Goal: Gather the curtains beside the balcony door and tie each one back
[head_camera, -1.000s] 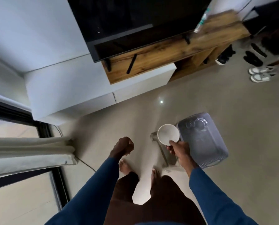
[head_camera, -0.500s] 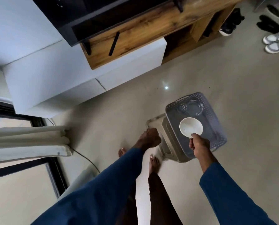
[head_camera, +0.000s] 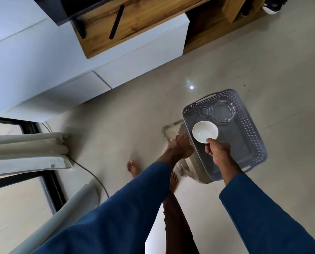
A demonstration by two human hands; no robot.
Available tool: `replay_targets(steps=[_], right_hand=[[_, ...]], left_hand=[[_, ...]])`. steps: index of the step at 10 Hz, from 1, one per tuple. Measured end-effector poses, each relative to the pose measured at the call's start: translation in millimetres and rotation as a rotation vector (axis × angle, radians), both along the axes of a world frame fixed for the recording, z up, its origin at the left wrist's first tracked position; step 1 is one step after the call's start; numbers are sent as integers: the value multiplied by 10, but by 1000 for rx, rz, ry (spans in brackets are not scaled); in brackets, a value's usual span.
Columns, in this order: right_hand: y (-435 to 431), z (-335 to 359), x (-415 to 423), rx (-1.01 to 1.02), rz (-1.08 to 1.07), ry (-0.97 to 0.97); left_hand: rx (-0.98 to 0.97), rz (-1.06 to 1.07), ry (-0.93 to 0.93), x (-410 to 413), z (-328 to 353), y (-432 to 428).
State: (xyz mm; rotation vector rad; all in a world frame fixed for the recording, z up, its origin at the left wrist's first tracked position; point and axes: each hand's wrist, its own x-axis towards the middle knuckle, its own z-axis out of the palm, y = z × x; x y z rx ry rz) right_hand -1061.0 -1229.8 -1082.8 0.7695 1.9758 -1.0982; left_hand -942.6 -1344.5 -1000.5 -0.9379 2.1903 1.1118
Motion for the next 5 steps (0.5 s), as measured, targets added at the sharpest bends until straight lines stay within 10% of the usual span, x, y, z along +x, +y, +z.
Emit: replay_targets(steps=[5], right_hand=[[43,110,205,-89,-15,-49]], left_hand=[[87,91,-6,101,61,44]])
